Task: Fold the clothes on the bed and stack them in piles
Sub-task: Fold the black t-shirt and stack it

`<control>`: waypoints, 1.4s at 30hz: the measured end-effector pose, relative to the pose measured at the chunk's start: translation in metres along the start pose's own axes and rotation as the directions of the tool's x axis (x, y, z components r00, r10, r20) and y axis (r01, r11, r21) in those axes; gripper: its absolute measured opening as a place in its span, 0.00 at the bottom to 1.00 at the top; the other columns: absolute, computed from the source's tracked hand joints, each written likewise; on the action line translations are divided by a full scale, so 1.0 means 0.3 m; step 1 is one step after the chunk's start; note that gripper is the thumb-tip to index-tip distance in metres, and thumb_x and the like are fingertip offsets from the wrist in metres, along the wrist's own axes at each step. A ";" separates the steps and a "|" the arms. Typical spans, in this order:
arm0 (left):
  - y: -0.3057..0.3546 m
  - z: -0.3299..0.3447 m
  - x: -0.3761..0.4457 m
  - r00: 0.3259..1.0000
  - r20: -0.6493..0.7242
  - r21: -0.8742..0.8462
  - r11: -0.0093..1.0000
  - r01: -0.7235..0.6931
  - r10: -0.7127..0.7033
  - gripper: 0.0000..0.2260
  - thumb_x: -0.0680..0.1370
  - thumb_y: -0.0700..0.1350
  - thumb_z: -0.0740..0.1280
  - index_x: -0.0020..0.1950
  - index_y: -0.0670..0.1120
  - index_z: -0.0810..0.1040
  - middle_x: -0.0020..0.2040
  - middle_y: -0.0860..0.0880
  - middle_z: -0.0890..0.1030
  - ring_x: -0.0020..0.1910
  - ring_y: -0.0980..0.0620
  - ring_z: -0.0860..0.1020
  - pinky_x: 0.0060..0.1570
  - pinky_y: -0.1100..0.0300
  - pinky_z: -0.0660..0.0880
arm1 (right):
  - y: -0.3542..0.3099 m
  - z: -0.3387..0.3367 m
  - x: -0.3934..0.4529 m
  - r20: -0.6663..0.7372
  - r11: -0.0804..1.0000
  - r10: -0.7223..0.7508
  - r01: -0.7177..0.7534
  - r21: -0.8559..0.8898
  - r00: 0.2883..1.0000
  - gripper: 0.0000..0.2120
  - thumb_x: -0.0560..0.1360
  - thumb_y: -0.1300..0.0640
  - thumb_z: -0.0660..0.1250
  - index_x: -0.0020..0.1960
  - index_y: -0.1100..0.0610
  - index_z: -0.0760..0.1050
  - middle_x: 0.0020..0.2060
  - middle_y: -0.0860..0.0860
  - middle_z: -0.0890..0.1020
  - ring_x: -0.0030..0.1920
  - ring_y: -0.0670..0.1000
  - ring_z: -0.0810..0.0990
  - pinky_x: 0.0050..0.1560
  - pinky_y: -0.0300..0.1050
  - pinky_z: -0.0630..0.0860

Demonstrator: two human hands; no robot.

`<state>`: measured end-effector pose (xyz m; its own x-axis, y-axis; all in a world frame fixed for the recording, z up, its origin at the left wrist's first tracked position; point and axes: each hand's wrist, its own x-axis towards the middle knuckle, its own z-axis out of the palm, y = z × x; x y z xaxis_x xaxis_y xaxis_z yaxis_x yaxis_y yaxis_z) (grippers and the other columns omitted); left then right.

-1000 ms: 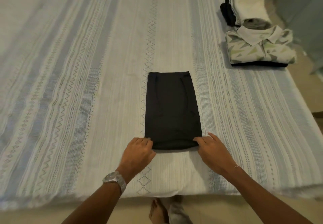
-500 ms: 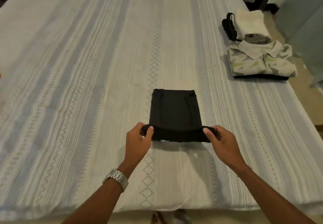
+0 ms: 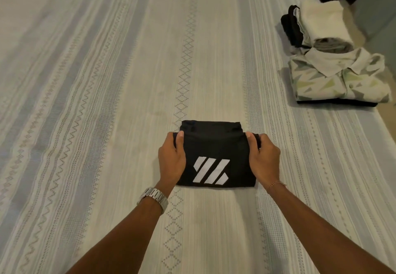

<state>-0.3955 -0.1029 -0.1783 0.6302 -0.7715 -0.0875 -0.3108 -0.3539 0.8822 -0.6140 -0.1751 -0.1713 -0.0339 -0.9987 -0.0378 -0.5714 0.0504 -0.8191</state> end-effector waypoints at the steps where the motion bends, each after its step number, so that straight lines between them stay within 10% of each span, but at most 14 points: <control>1: -0.005 0.012 0.019 1.000 -0.004 0.004 1.000 0.017 -0.017 0.16 0.85 0.52 0.59 0.45 0.43 0.74 0.35 0.51 0.75 0.33 0.58 0.72 0.33 0.70 0.70 | 0.006 0.011 0.022 -0.007 1.000 0.005 -0.005 -0.005 1.000 0.21 0.82 0.44 0.63 0.40 0.59 0.72 0.30 0.50 0.76 0.29 0.47 0.73 0.29 0.35 0.70; 18: -0.044 0.141 0.249 0.996 -0.074 0.338 0.938 0.080 -0.058 0.19 0.83 0.61 0.55 0.47 0.47 0.73 0.33 0.52 0.75 0.31 0.55 0.74 0.31 0.61 0.65 | 0.106 0.131 0.308 0.033 0.922 0.103 -0.083 -0.378 0.994 0.29 0.80 0.33 0.57 0.35 0.56 0.72 0.27 0.49 0.75 0.29 0.50 0.75 0.31 0.43 0.65; 25: -0.025 0.132 0.191 0.963 -0.200 0.503 0.825 0.260 -0.181 0.17 0.84 0.61 0.57 0.52 0.46 0.71 0.41 0.51 0.77 0.38 0.53 0.74 0.38 0.59 0.65 | 0.081 0.066 0.274 0.102 0.967 0.213 -0.225 0.116 0.972 0.15 0.78 0.41 0.68 0.55 0.52 0.74 0.45 0.43 0.80 0.43 0.37 0.78 0.42 0.30 0.74; 32: -0.012 0.113 0.206 0.897 0.001 0.400 0.822 0.405 -0.442 0.23 0.76 0.63 0.69 0.47 0.41 0.74 0.49 0.44 0.80 0.51 0.44 0.80 0.53 0.47 0.78 | -0.010 0.131 0.062 0.116 0.988 -0.149 0.153 -0.023 0.982 0.06 0.79 0.55 0.70 0.55 0.51 0.75 0.49 0.45 0.77 0.49 0.44 0.77 0.49 0.37 0.77; 42: 0.036 0.012 0.270 0.738 0.385 0.021 0.805 0.593 -0.554 0.07 0.77 0.45 0.75 0.47 0.42 0.83 0.41 0.46 0.85 0.35 0.55 0.83 0.29 0.63 0.76 | -0.212 0.317 -0.050 0.515 0.981 0.092 0.012 -0.194 0.853 0.38 0.76 0.43 0.72 0.79 0.56 0.61 0.71 0.52 0.67 0.72 0.52 0.67 0.68 0.45 0.69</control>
<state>-0.3502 -0.1711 -0.1775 0.3631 -0.5771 -0.7315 0.1087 -0.7535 0.6484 -0.4990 -0.1639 -0.1730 0.3405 -0.8500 -0.4019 -0.7202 0.0389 -0.6927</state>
